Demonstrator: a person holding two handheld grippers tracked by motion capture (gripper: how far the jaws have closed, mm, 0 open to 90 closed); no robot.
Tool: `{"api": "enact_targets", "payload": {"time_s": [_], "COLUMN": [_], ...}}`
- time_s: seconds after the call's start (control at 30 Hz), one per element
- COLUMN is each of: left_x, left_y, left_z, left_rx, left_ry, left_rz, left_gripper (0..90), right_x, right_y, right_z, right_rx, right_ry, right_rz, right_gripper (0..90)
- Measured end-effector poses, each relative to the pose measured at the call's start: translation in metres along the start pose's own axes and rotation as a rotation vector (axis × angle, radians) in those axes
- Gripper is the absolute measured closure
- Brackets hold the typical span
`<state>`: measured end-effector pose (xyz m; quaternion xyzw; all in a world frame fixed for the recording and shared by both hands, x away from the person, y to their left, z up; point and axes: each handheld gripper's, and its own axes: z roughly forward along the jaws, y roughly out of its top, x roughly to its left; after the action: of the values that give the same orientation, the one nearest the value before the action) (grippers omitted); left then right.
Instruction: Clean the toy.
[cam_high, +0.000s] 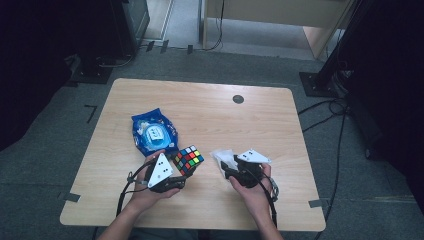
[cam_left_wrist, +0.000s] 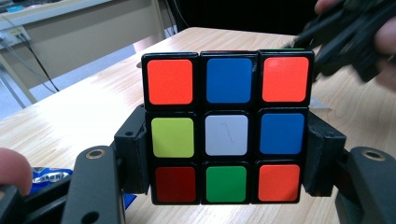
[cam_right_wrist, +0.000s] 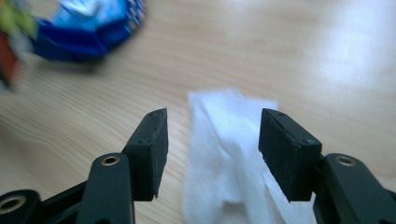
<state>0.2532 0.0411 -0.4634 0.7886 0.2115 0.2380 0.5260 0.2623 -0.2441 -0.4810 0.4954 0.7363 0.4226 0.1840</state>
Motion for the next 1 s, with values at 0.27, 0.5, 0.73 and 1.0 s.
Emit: {"api": "enact_targets", "payload": {"time_s": [0.27,0.5,0.73,1.0], "left_x": [0.001,0.001,0.000,-0.005], "left_y": [0.000,0.000,0.000,-0.001], "left_z": [0.000,-0.001,0.000,0.005], "left_rx": [0.001,-0.006,-0.001,0.007], "left_ry": [-0.002,-0.001,-0.005,-0.023], "left_rz": [-0.001,-0.006,-0.008,-0.008], "left_gripper": [33.8,33.8,33.8,33.8], "right_x": [-0.010,-0.011,-0.010,0.004], "right_y": [-0.016,-0.021,-0.017,0.005], "right_z": [0.021,0.024,0.016,-0.016], "right_rx": [0.110,0.142,0.108,-0.087], "right_ry": [-0.047,-0.087,-0.075,0.004], "right_rz": [-0.034,-0.056,-0.057,-0.019], "right_gripper": [52.3,77.9,88.2,88.6]}}
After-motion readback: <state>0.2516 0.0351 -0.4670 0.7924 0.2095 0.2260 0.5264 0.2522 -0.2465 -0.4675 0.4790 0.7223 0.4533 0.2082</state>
